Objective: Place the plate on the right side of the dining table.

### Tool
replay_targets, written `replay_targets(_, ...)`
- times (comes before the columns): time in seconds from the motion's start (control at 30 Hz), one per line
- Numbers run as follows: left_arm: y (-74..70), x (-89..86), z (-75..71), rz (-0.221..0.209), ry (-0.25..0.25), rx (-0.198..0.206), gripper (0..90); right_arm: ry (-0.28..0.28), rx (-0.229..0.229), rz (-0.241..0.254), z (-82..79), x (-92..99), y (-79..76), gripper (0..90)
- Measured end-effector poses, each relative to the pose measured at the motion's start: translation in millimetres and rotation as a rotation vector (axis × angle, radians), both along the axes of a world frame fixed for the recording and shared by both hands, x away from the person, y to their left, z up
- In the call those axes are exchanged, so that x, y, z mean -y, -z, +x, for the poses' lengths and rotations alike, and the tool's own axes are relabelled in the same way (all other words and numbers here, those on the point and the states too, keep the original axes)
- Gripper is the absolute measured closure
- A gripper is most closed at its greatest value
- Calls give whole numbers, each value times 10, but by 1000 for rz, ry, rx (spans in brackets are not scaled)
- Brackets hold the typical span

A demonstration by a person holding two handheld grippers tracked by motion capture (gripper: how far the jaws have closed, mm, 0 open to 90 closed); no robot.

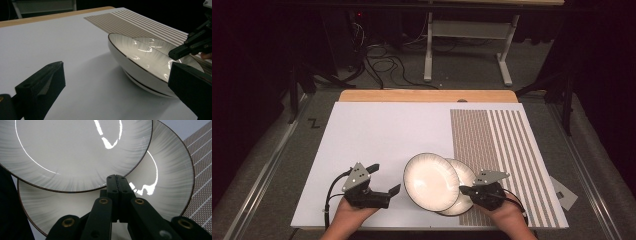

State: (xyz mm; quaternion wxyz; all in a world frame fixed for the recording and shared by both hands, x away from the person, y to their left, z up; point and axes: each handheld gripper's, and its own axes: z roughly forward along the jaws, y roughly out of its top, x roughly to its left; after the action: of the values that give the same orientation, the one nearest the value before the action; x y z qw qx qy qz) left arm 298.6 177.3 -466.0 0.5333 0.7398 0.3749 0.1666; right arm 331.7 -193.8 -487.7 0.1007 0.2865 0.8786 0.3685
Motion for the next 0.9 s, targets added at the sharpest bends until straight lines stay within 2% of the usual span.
replay_targets(0.27,-97,156,105,-37,41,-43,29,2,2,-7,6,0,0,900)
replay_targets(0.43,-159,215,187,-14,65,-53,37,3,3,-10,15,3,8,900)
replay_targets(0.5,-174,217,230,-26,68,-73,50,4,4,-9,17,4,11,900)
replay_targets(0.7,-146,252,260,-45,66,-94,75,5,2,-12,18,5,13,900)
replay_targets(0.9,-51,340,312,-43,67,-157,157,5,3,-14,16,3,12,900)
